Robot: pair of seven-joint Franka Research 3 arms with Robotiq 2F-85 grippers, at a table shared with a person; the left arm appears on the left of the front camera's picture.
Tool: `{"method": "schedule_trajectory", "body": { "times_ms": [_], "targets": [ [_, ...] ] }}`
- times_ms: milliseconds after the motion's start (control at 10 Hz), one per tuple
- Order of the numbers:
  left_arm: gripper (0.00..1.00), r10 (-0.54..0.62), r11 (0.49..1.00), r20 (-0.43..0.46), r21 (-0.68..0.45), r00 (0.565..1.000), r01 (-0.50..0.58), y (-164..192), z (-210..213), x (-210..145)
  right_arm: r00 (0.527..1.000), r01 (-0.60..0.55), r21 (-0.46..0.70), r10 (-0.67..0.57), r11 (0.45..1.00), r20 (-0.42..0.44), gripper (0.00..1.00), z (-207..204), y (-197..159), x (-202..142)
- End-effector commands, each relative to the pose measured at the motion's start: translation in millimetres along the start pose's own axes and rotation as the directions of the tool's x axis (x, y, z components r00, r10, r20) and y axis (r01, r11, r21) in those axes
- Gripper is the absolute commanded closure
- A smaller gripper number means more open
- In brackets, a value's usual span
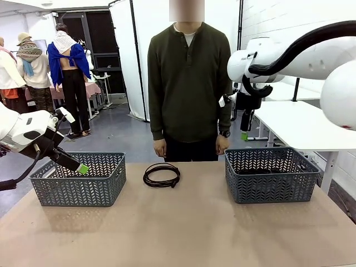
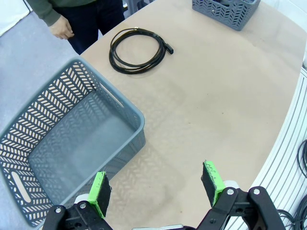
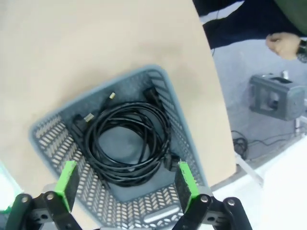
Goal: Organize the cables according to human instructions.
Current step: Pick up a bundle of cables and place it in the basket indicated by the human.
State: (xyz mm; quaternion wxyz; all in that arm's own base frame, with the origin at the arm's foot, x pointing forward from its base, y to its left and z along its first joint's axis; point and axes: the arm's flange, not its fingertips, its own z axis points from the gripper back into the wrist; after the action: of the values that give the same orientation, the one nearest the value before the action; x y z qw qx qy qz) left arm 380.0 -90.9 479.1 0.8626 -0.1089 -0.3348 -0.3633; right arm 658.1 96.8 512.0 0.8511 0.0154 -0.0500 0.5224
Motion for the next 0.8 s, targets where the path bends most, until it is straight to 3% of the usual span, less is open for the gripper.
{"method": "schedule_trajectory", "body": {
  "times_ms": [0,200,700],
  "targets": [
    [0.00,0.018,1.000,0.004,-0.008,1.000,-0.018,1,-1,-1,0.993,0.097,-0.055,-0.093,0.994,0.075,0.00,-13,47,-29],
    [0.00,0.018,1.000,0.004,-0.008,1.000,-0.018,1,-1,-1,0.981,0.110,-0.041,-0.102,0.993,0.166,0.00,-14,79,-39],
    [0.00,0.018,1.000,0.004,-0.008,1.000,-0.018,1,-1,-1,0.956,-0.026,-0.066,0.044,0.998,0.290,0.00,-34,121,-39]
  ]
}}
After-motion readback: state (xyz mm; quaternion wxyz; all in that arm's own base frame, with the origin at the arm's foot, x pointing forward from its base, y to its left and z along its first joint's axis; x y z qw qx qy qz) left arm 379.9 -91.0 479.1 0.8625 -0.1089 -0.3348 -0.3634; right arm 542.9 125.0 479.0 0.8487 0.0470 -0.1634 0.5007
